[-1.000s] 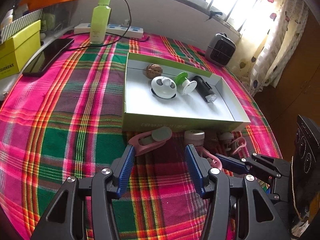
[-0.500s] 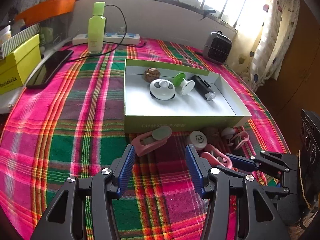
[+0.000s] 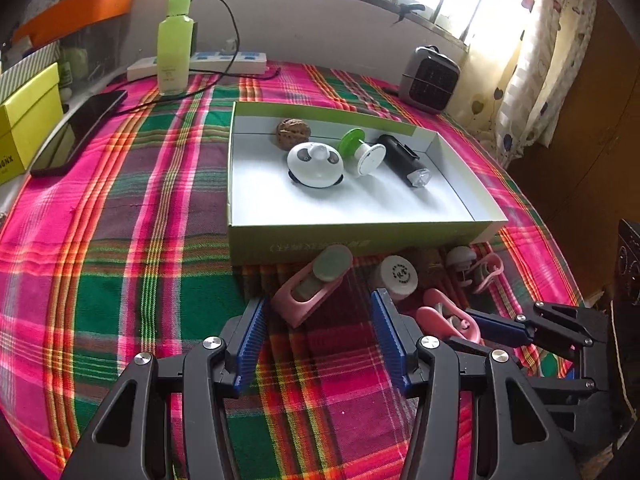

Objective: Organize objects
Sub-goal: 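Grasp the pink-and-white clip with the left gripper while the right holds the pink hook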

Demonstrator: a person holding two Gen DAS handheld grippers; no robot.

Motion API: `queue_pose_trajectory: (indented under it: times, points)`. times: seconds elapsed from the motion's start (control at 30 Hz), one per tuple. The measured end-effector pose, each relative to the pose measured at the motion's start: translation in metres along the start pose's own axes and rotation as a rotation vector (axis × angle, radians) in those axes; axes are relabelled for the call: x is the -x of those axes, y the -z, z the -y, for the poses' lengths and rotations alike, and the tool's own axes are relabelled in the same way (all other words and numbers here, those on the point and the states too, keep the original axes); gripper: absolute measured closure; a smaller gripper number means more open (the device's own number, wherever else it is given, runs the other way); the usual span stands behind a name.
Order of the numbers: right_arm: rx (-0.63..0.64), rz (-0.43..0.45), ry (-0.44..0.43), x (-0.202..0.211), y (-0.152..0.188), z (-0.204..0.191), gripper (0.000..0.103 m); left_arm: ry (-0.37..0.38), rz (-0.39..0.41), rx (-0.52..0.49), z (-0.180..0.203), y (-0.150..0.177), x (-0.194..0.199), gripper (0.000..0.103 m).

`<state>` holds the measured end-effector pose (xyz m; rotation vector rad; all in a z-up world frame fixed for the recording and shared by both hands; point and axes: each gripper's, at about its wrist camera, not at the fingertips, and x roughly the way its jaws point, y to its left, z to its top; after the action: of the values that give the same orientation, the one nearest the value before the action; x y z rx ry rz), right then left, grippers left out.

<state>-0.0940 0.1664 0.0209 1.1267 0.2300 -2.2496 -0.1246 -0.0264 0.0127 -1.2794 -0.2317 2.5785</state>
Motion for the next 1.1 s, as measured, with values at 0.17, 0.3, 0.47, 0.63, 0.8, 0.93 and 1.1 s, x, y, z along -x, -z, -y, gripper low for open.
queue_pose_trajectory:
  times: [0.17, 0.3, 0.47, 0.63, 0.8, 0.93, 1.1]
  points:
    - [-0.003, 0.000, -0.003, 0.000, 0.000, 0.000, 0.079, 0.006, -0.005, -0.040, 0.007, 0.003, 0.000, 0.052]
    - [0.000, -0.005, 0.013, 0.000, 0.000, -0.001, 0.079, -0.002, 0.008, -0.033, 0.004, -0.002, -0.001, 0.052]
    - [-0.002, -0.007, 0.020, 0.000, 0.001, 0.001, 0.079, -0.049, -0.013, -0.069, 0.006, -0.007, -0.009, 0.052]
    - [-0.003, -0.006, 0.024, -0.001, 0.001, 0.001, 0.079, -0.071, -0.013, -0.106, 0.010, -0.008, -0.014, 0.052]
    - [-0.007, -0.004, 0.023, -0.001, 0.001, 0.001, 0.079, -0.098, -0.013, -0.128, 0.014, -0.009, -0.016, 0.052]
    - [-0.006, -0.004, 0.023, -0.001, 0.001, 0.001, 0.079, -0.140, -0.006, -0.154, 0.018, -0.008, -0.017, 0.066]
    - [-0.005, -0.002, 0.027, -0.002, 0.000, 0.001, 0.079, -0.145, -0.009, -0.161, 0.021, -0.007, -0.018, 0.073]
